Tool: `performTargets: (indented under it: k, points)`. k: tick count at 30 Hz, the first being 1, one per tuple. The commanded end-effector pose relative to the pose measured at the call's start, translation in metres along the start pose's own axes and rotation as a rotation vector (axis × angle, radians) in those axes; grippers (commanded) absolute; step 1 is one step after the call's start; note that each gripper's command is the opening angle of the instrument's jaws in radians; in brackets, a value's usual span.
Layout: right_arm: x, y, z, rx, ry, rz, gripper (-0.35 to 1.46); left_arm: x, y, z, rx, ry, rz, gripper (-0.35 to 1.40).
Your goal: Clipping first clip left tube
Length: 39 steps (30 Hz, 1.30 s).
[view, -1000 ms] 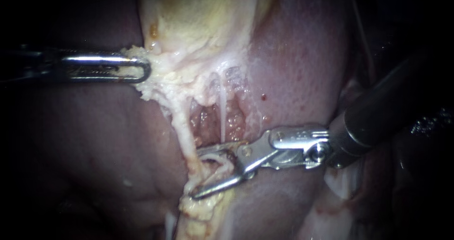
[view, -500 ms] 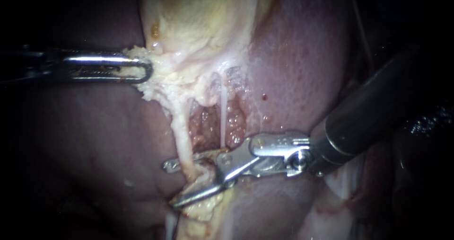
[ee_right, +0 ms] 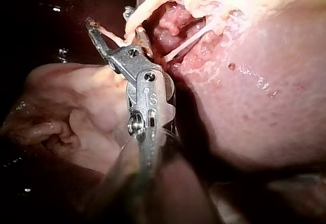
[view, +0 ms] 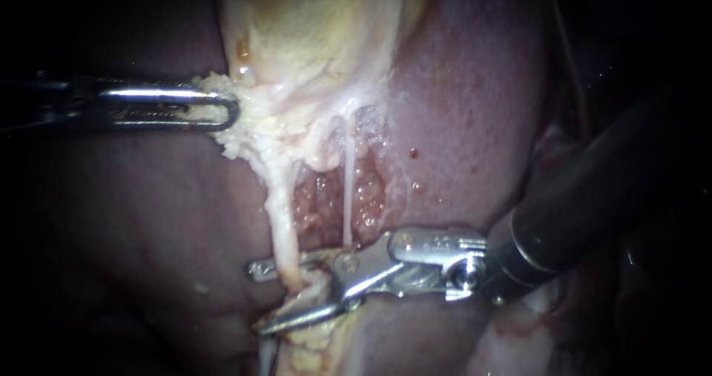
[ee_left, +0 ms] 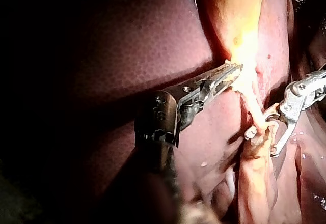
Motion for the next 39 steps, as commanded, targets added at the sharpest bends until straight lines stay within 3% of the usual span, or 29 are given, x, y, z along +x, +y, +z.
performTargets:
  k: [1, 10, 20, 23, 25, 39]
  points:
    - [0.0001, -0.0002, 0.0001, 0.003, -0.002, 0.004, 0.42, 0.0000, 0.0000, 0.0000, -0.002, 0.000, 0.001, -0.35]
    - [0.0006, -0.0007, -0.0005, -0.003, -0.024, 0.083, 0.30, 0.0000, 0.0000, 0.0000, -0.002, 0.000, 0.001, -0.35]
    - [0.0012, -0.0008, -0.0010, -0.009, -0.038, 0.128, -0.09, 0.0000, 0.0000, 0.0000, -0.002, -0.001, 0.001, -0.35]
    - [0.0011, -0.0007, -0.0011, -0.011, -0.041, 0.175, -0.35, 0.0000, -0.0001, 0.0000, -0.002, -0.001, 0.001, -0.35]
    - [0.0011, -0.0007, -0.0012, -0.014, -0.042, 0.229, -0.35, 0.0000, -0.0001, 0.0000, -0.002, -0.001, 0.001, -0.35]
    - [0.0009, -0.0004, -0.0012, -0.016, -0.045, 0.234, -0.35, 0.0000, -0.0001, 0.0000, -0.002, -0.001, 0.001, -0.35]
